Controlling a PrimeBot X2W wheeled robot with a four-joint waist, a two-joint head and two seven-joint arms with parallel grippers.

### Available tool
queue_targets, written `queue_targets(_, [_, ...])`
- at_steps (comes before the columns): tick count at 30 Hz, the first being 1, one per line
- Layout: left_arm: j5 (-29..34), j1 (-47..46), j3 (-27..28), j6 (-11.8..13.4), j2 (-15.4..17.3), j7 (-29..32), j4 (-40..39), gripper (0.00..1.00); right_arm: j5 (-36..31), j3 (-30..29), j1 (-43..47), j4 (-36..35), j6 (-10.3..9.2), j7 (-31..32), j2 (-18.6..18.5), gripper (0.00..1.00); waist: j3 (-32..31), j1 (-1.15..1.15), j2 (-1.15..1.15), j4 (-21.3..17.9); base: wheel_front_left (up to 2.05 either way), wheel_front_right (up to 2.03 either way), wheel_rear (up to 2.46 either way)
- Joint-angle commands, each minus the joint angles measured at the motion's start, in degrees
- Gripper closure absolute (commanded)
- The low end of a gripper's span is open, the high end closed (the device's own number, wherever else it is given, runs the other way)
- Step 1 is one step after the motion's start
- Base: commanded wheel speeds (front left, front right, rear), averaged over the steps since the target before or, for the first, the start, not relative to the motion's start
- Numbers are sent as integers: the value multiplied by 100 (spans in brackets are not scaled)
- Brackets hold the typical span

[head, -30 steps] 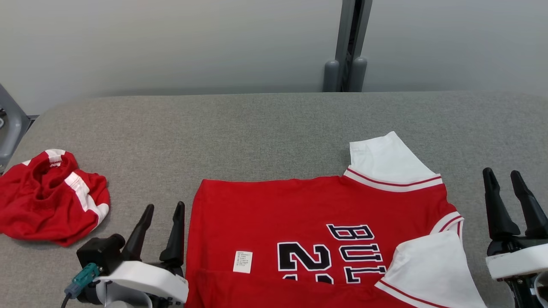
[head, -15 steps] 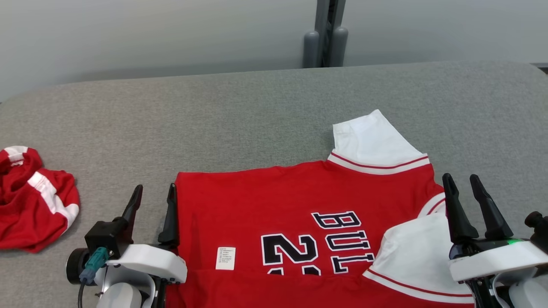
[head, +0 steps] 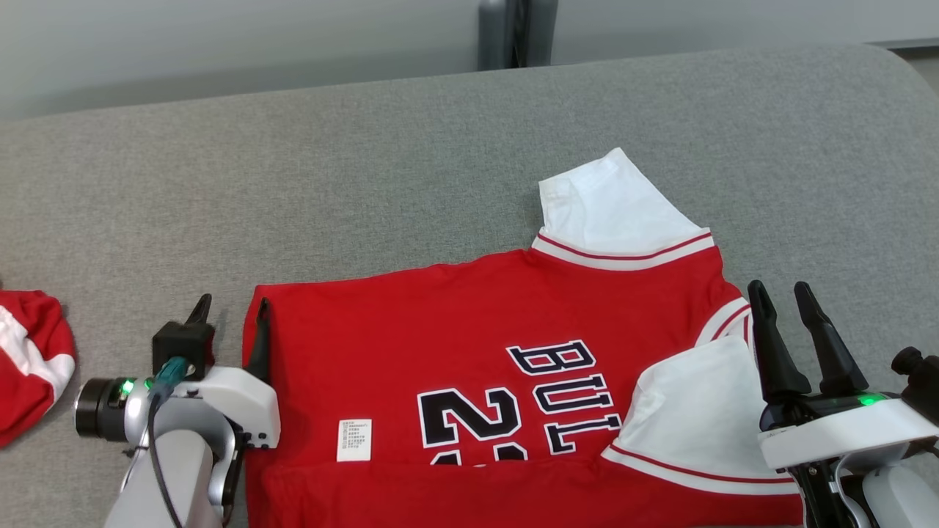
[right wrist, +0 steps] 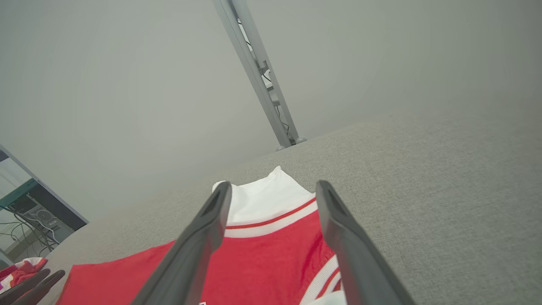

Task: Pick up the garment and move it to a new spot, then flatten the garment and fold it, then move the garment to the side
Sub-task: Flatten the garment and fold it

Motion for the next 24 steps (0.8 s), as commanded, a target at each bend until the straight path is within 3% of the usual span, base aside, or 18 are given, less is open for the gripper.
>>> queue_targets(1, [106,-159,-70,30,65,41,105,0,31,10,-79,-34,3,-32,-43,0,69,0,0,-46,0,0,0])
queue_targets(3, [311,-397,-228,43,175,98,390,0,44,16,-88,-48,3,-33,-51,0,120,0,0,-63,0,0,0])
queue_targets(8, [429,-774,-423,-54,106,166,937,0,49,-16,-90,-61,3,-33,-43,0,180,0,0,-83,0,0,0])
queue_targets(20, [326,-1148,-537,-126,-44,38,1665,0,12,-9,-96,-32,3,-33,-15,0,214,0,0,-25,0,0,0])
queue_targets(21, [312,-1173,-530,-142,-55,26,1708,16,10,-10,-99,-30,3,-33,-16,0,216,0,0,-21,0,0,0])
queue_targets(22, [272,-1198,-522,-168,-70,16,1743,63,9,-10,-100,-29,3,-33,-17,0,217,0,0,-18,0,0,0])
queue_targets(23, [257,-1227,-518,-197,-78,3,1779,98,10,-11,-102,-24,3,-33,-19,0,218,0,0,-15,0,0,0])
queue_targets(24, [235,-1270,-541,-225,-89,-23,1840,100,13,-11,-101,-8,3,-33,-28,0,212,0,0,-8,0,0,0])
